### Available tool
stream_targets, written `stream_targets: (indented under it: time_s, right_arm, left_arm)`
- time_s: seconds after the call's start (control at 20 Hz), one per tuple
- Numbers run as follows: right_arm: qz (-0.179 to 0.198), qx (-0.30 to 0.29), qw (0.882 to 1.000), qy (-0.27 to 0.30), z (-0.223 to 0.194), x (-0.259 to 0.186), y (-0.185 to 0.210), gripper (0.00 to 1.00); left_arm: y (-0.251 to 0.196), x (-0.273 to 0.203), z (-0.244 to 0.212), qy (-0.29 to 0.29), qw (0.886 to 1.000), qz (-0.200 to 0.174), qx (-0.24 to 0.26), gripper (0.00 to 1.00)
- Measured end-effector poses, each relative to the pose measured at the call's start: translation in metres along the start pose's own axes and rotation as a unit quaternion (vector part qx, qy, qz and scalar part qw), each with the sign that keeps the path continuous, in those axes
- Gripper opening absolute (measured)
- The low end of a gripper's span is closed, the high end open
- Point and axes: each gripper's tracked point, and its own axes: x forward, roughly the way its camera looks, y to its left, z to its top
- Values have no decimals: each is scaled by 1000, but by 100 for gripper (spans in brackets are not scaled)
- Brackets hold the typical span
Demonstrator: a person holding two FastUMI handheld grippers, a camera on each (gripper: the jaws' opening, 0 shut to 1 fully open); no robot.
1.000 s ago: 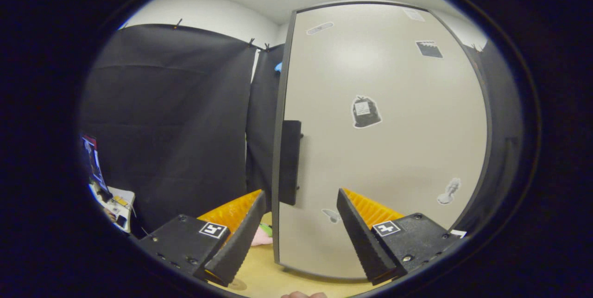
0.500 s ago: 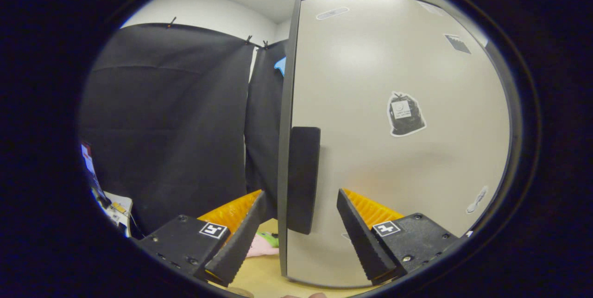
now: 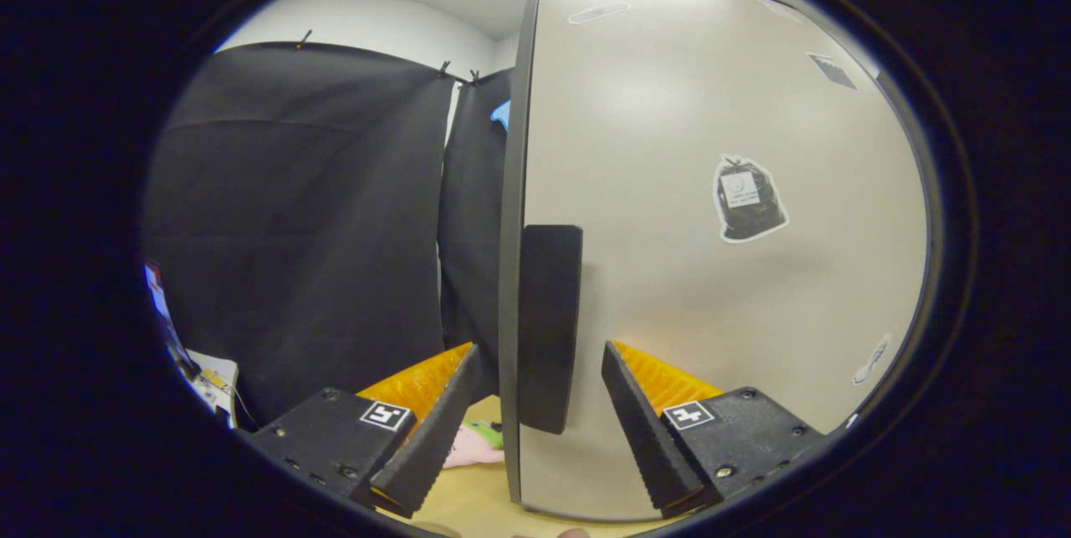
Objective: Open the cabinet door with the right hand, grasp the bottle in the cabinet with the left hand and place it on the coaster, then close the cabinet door with the right hand.
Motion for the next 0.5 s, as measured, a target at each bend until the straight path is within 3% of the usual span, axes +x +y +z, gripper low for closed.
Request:
stream_targets:
  time_s: [0.2,0.35,0.5]
  right_arm:
    - [-8,-2,1000,-1,-1,6,2,83]
    - [-11,0,1000,2,-3,8,4,66]
    - [-32,-6,999,0,-3,10,-1,61]
  left_arm:
    - [5,-1,-1,0,1000,6,-1,95]
    - [11,-3,0,1,1000,12,0,95]
    - [16,-2,0,1,1000,15,-2,95]
